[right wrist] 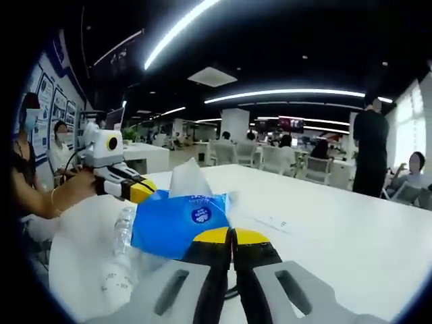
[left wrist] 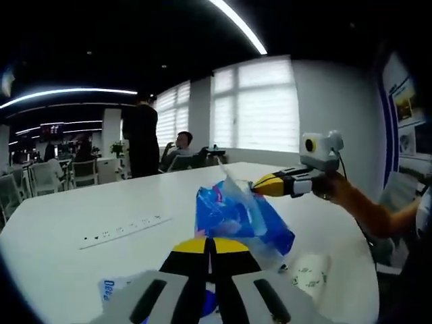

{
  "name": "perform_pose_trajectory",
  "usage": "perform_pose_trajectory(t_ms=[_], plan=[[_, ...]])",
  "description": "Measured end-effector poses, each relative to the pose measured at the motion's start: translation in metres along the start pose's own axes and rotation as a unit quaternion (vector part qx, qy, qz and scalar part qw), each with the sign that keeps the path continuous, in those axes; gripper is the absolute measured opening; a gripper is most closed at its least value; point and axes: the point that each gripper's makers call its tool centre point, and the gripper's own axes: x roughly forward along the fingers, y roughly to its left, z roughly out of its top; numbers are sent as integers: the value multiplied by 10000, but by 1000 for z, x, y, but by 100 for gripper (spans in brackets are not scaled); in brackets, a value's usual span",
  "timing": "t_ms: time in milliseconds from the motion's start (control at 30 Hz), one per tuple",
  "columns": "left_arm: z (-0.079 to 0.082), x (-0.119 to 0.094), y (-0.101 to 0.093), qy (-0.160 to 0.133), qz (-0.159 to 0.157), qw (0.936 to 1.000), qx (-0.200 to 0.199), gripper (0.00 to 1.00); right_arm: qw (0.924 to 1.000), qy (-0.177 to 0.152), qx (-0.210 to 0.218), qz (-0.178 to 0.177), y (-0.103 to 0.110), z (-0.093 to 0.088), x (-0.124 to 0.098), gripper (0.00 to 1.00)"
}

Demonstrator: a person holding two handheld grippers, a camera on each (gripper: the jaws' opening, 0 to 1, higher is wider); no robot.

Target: Arrange the tabletop items into an orderly group along one side of the table until the central work area is clear of visible clutter.

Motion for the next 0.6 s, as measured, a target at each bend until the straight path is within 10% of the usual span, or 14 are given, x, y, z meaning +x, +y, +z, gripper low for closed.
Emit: perform_pose_trajectory(t_ms=[600], plan=[[7,43,-38,123,-337,9993,142,0,9995,-60,74,-308,-22,-14,-53,0]])
